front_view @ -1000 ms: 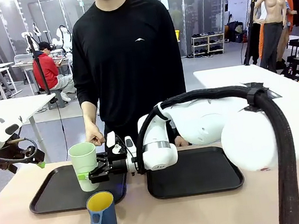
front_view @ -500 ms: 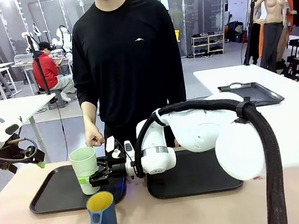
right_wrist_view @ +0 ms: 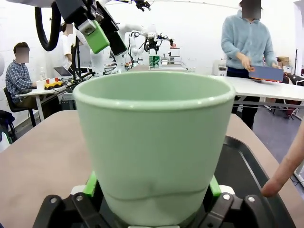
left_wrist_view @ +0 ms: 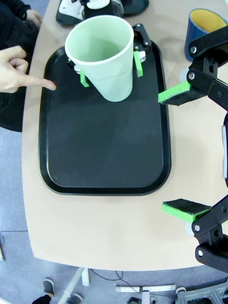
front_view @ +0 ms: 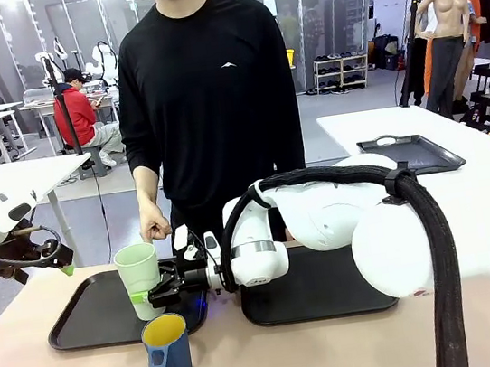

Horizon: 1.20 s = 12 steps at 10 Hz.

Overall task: Sort and store the cups by type.
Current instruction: Place the picked Reusable plastic cup into the Flat Tray indicated by the person.

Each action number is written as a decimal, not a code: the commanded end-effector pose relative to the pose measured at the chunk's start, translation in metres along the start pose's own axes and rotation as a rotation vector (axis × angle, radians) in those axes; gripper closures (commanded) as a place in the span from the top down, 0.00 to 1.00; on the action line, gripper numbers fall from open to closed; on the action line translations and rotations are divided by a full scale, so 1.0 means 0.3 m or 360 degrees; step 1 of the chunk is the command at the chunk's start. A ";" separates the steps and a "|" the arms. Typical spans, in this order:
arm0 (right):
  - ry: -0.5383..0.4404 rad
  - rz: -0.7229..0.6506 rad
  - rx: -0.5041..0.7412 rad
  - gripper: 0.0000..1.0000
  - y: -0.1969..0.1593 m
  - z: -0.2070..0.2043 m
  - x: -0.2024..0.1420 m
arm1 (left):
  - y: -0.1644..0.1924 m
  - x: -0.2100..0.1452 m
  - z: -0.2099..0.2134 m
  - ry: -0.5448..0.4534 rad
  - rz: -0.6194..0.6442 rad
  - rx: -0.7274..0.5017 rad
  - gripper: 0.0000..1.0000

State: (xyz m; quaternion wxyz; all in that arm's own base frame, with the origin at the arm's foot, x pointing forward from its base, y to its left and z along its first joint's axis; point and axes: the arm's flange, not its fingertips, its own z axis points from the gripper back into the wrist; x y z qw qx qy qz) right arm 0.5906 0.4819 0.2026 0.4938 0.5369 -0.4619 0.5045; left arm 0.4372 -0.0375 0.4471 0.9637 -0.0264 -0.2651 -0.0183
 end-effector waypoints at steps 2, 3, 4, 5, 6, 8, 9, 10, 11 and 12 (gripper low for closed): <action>0.0045 -0.0023 0.0000 1.00 0.003 0.008 0.014 | 0.005 0.001 0.001 -0.0001 0.0006 -0.0007 1.00; 0.0057 -0.0022 0.0004 1.00 0.006 0.016 0.018 | 0.005 0.001 0.001 -0.0001 0.0006 -0.0007 1.00; 0.0087 -0.0028 0.0006 1.00 0.010 0.026 0.021 | 0.005 0.001 0.001 -0.0001 0.0006 -0.0007 1.00; 0.0099 -0.0036 -0.0014 1.00 0.014 0.040 0.026 | 0.005 0.001 0.001 -0.0001 0.0006 -0.0007 1.00; 0.0111 -0.0034 -0.0033 1.00 0.012 0.053 0.030 | 0.005 0.001 0.001 -0.0001 0.0006 -0.0007 1.00; 0.0124 -0.0045 -0.0048 1.00 0.017 0.081 0.039 | 0.005 0.001 0.001 -0.0001 0.0006 -0.0007 1.00; 0.0132 -0.0041 -0.0049 1.00 0.023 0.098 0.044 | 0.005 0.001 0.001 -0.0001 0.0006 -0.0007 1.00; 0.0137 -0.0048 -0.0061 1.00 0.026 0.119 0.047 | 0.005 0.001 0.001 -0.0001 0.0006 -0.0007 1.00; 0.0134 -0.0050 -0.0058 1.00 0.029 0.137 0.050 | 0.005 0.001 0.001 -0.0001 0.0006 -0.0007 1.00; 0.0138 -0.0050 -0.0055 1.00 0.035 0.157 0.051 | 0.005 0.001 0.001 -0.0001 0.0006 -0.0007 1.00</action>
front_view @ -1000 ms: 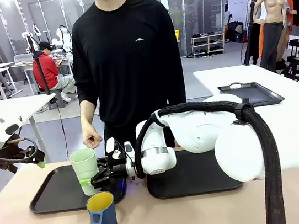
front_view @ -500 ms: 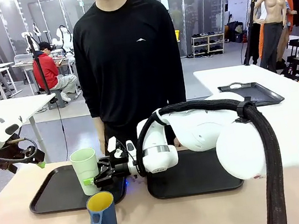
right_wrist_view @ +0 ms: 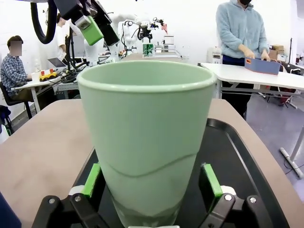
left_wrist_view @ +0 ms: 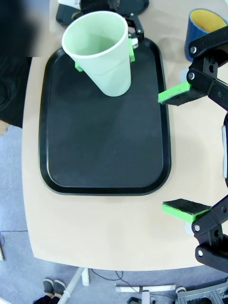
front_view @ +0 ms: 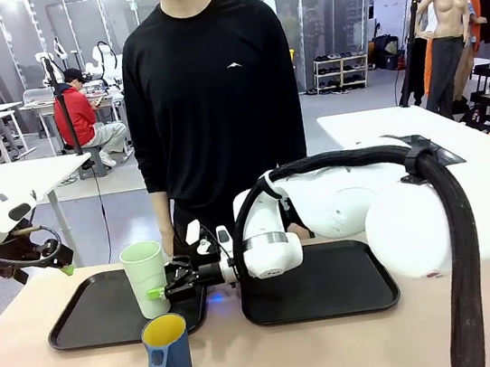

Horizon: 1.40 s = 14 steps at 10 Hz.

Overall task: Sort and store the cups by type.
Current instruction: Place the picked Reusable plastic cup into the Flat Tray indicated by the person.

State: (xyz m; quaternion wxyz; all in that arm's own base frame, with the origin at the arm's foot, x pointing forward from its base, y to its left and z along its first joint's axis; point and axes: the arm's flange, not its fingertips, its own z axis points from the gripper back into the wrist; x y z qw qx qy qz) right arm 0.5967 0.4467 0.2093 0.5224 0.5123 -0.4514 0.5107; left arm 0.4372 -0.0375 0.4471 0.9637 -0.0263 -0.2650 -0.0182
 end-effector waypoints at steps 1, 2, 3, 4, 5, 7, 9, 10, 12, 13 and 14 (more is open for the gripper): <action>0.0030 -0.0036 0.0012 1.00 0.050 0.062 0.029 | 0.004 0.001 0.001 -0.0001 0.0006 -0.0007 1.00; 0.0035 -0.0028 0.0015 1.00 0.060 0.085 0.037 | 0.004 0.001 0.001 -0.0001 0.0006 -0.0007 1.00; 0.0045 -0.0019 0.0014 1.00 0.070 0.109 0.044 | 0.004 0.001 0.001 -0.0001 0.0006 -0.0007 1.00; 0.0053 -0.0014 -0.0003 1.00 0.080 0.141 0.053 | 0.004 0.001 0.001 -0.0001 0.0006 -0.0007 1.00; 0.0055 -0.0010 -0.0012 1.00 0.093 0.177 0.060 | 0.004 0.001 0.001 -0.0001 0.0006 -0.0007 1.00; 0.0069 0.0006 -0.0049 1.00 0.123 0.282 0.075 | 0.004 0.001 0.001 -0.0001 0.0006 -0.0007 1.00; 0.0055 -0.0021 -0.0045 1.00 0.152 0.373 0.093 | 0.004 0.001 0.001 -0.0001 0.0006 -0.0007 1.00; 0.0032 -0.0050 -0.0031 1.00 0.159 0.394 0.104 | 0.004 0.001 0.001 -0.0001 0.0006 -0.0007 1.00; 0.0054 -0.0063 -0.0051 1.00 0.109 0.366 0.083 | 0.004 0.001 0.001 -0.0001 0.0006 -0.0007 1.00; 0.0054 -0.0063 -0.0051 1.00 0.109 0.366 0.083 | 0.004 0.001 0.001 -0.0001 0.0006 -0.0007 1.00; 0.0054 -0.0063 -0.0051 1.00 0.109 0.366 0.083 | 0.004 0.001 0.001 -0.0001 0.0006 -0.0007 1.00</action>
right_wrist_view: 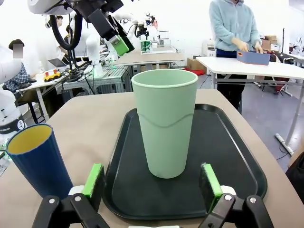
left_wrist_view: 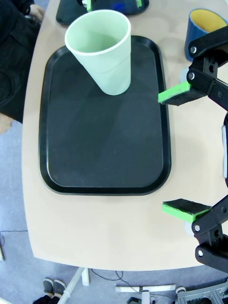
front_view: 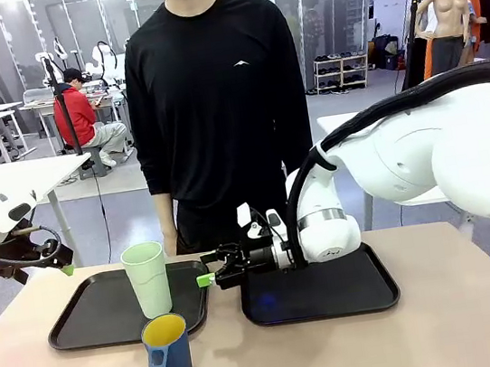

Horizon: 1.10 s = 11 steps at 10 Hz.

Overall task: Sort and store the cups by type.
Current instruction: Place the picked Reusable plastic cup into the Flat Tray indicated by the person, then pick up the Handle plastic cup and place it into the empty Flat Tray.

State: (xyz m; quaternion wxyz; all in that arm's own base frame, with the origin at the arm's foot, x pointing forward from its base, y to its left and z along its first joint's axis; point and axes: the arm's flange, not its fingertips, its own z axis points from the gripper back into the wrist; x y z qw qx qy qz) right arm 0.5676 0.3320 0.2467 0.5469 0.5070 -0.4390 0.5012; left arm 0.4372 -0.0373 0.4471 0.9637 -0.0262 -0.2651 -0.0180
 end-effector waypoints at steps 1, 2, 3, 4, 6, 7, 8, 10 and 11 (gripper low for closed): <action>0.0005 0.0005 -0.0009 1.00 -0.014 -0.019 -0.006 | 0.004 0.001 0.001 -0.0001 0.0006 -0.0007 1.00; 0.0005 0.0005 -0.0009 1.00 -0.014 -0.019 -0.006 | 0.004 0.001 0.001 -0.0001 0.0006 -0.0007 1.00; 0.0005 0.0005 -0.0009 1.00 -0.014 -0.019 -0.006 | 0.004 0.001 0.001 -0.0001 0.0006 -0.0007 1.00; 0.0005 0.0005 -0.0009 1.00 -0.014 -0.019 -0.006 | 0.004 0.001 0.001 -0.0001 0.0006 -0.0007 1.00; 0.0005 0.0005 -0.0009 1.00 -0.014 -0.019 -0.006 | 0.004 0.001 0.001 -0.0001 0.0006 -0.0007 1.00; 0.0005 0.0005 -0.0009 1.00 -0.014 -0.019 -0.006 | 0.004 0.001 0.001 -0.0001 0.0006 -0.0007 1.00; 0.0005 0.0005 -0.0009 1.00 -0.014 -0.019 -0.006 | 0.004 0.001 0.001 -0.0001 0.0006 -0.0007 1.00; 0.0000 0.0004 0.0002 1.00 -0.004 -0.006 -0.001 | 0.004 0.001 0.001 -0.0001 0.0006 -0.0007 1.00; 0.0186 -0.0010 -0.0144 1.00 0.089 0.079 0.040 | 0.004 0.001 0.001 -0.0001 0.0006 -0.0007 1.00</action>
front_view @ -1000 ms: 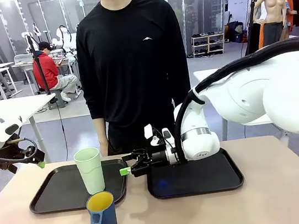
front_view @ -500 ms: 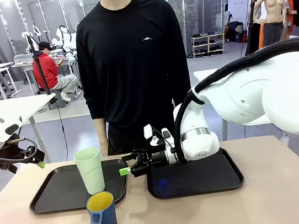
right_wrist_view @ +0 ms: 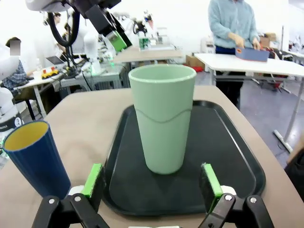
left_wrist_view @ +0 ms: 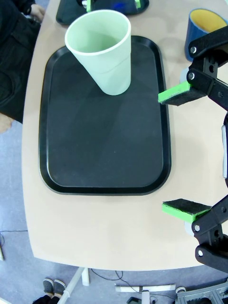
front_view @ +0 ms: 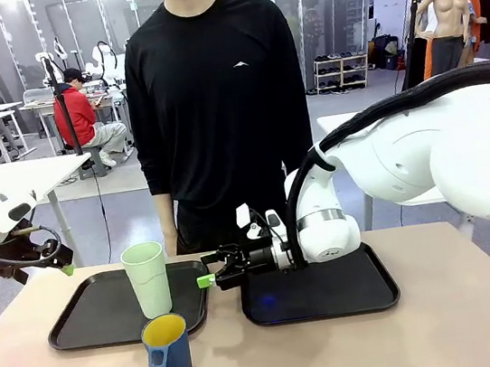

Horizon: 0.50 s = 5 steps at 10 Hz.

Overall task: Sort and store the cups by type.
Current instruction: Pick up the Handle plastic cup and place it into the empty Flat Tray.

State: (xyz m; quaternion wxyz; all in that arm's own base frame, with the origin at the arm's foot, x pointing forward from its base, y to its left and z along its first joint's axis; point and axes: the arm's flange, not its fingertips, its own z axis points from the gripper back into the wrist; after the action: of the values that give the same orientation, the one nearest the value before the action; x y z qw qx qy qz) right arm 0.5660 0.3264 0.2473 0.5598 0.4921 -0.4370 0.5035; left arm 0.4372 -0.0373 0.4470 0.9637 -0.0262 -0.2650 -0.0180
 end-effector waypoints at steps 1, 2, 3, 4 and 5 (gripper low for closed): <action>0.0272 -0.0029 -0.0122 1.00 0.151 0.140 0.059 | 0.004 0.001 0.001 -0.0001 0.0006 -0.0008 1.00; 0.0402 -0.0059 -0.0175 1.00 0.215 0.213 0.079 | 0.004 0.001 0.001 -0.0001 0.0006 -0.0008 1.00; 0.0517 -0.0057 -0.0233 1.00 0.281 0.283 0.107 | 0.004 0.001 0.001 -0.0001 0.0006 -0.0008 1.00; 0.0632 -0.0048 -0.0303 1.00 0.345 0.361 0.140 | 0.004 0.001 0.001 -0.0001 0.0006 -0.0008 1.00; 0.0691 -0.0025 -0.0413 1.00 0.417 0.456 0.184 | 0.004 0.001 0.001 -0.0001 0.0006 -0.0008 1.00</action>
State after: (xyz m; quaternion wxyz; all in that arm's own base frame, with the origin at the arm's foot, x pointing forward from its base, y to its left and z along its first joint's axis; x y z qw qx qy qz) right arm 0.4703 0.2106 0.3061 0.6759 0.3255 -0.3783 0.5423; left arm 0.4373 -0.0372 0.4470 0.9638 -0.0260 -0.2649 -0.0179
